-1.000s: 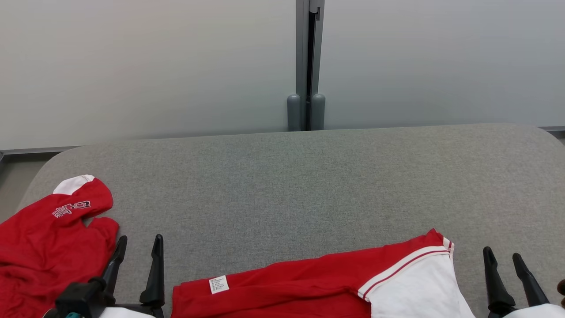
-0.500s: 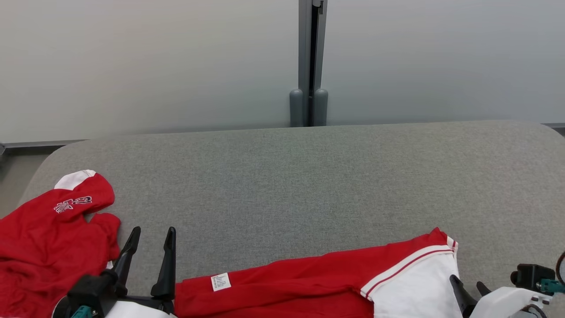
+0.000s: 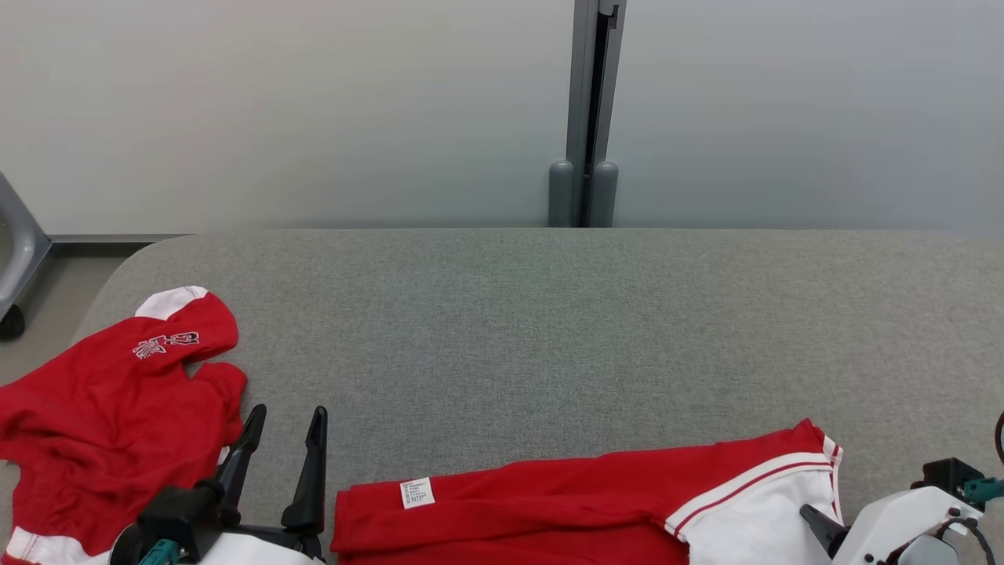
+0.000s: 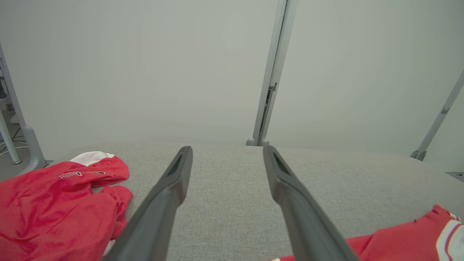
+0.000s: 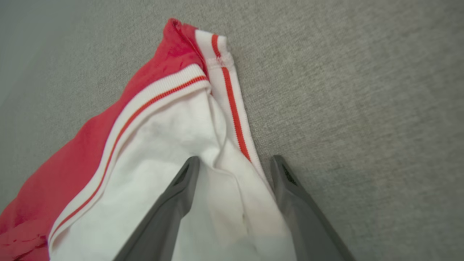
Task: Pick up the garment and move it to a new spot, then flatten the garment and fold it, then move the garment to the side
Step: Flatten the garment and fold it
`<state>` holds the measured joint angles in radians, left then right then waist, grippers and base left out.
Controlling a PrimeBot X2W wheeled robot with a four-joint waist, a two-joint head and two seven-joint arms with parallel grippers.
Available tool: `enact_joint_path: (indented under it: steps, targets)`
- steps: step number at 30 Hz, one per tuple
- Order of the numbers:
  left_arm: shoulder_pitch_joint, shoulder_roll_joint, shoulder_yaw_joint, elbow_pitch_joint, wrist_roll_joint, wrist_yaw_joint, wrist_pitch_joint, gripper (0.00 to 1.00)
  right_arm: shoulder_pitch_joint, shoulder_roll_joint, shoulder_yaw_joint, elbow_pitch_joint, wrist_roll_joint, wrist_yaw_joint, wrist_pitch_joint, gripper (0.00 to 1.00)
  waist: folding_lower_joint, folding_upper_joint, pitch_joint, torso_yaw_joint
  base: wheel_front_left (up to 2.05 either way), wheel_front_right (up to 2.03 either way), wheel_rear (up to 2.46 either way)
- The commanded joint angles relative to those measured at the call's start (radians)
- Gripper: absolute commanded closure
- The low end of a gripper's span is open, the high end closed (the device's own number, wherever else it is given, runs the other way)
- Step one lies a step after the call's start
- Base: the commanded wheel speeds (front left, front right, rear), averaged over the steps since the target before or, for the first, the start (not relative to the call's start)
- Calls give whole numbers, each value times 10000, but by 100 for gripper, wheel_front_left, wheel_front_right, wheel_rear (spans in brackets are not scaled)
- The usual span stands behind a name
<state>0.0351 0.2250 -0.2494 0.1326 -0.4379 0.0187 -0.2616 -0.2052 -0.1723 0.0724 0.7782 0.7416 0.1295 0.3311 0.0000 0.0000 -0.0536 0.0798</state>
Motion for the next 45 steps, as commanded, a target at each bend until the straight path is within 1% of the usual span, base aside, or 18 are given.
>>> enact_joint_path:
  steps: [1, 2, 3, 11, 16, 21, 26, 27, 30, 36, 41, 43, 45]
  targets:
    - [-124, -9, 47, 38, 68, -53, -46, 0, 225, 485, 199, 356, 170, 25, 479, 53, 0, 0, -6, 51, 0, 0, 0]
    - [-129, -19, 51, 48, 78, -70, -46, 0, 179, 506, 191, 360, 217, 27, 524, 85, 0, 0, -9, 73, 0, 0, 0]
    - [-132, -30, 61, 59, 81, -92, -46, 0, 115, 537, 190, 324, 278, 34, 558, 100, 0, 0, -14, 90, 0, 0, 0]
    - [-35, -159, 141, 99, 142, -179, -46, 0, -283, 87, 58, -335, 548, 22, 110, 100, 0, 0, -15, 16, 0, 0, 0]
    - [-47, -245, 230, 67, 189, -243, -46, 0, -295, -702, -151, -807, 761, 22, 109, 100, 0, 0, 31, -150, 0, 0, 0]
    - [-24, -345, 278, 49, 265, -281, -46, 0, -158, -1625, -651, -1037, 664, 21, -39, 100, 0, 0, 44, -280, 0, 0, 0]
    - [7, -447, 308, 116, 315, -367, -46, 0, -44, -1988, -1045, -1510, 469, 24, -72, 100, 0, 0, -14, -343, 0, 0, 0]
    - [7, -447, 308, 116, 315, -367, -46, 0, -44, -1988, -1045, -1510, 469, 24, -72, 100, 0, 0, -14, -343, 0, 0, 0]
    - [38, -517, 314, 161, 348, -395, -46, 0, 184, -1933, -1058, -2341, 249, 24, -63, 100, 0, 0, -88, -332, 0, 0, 0]
    - [94, -535, 398, 261, 378, -468, -46, 0, 928, -1465, -926, -4866, -175, 24, 508, 100, 0, 0, -228, -171, 0, 0, 0]
    - [39, -542, 406, 368, 428, -523, -45, 0, 1594, -810, -700, -6945, -512, 24, 1422, 100, 0, 0, -276, 259, 0, 0, 0]
    - [12, -577, 341, 389, 463, -502, -45, 0, 1791, -597, -530, -7532, -729, 24, 1754, 100, 0, 0, -282, 530, 0, 0, 0]
    - [-43, -533, 321, 447, 477, -542, -45, 0, 1941, -218, -302, -8004, -836, 24, 1992, 100, 0, 0, -285, 829, 0, 0, 0]
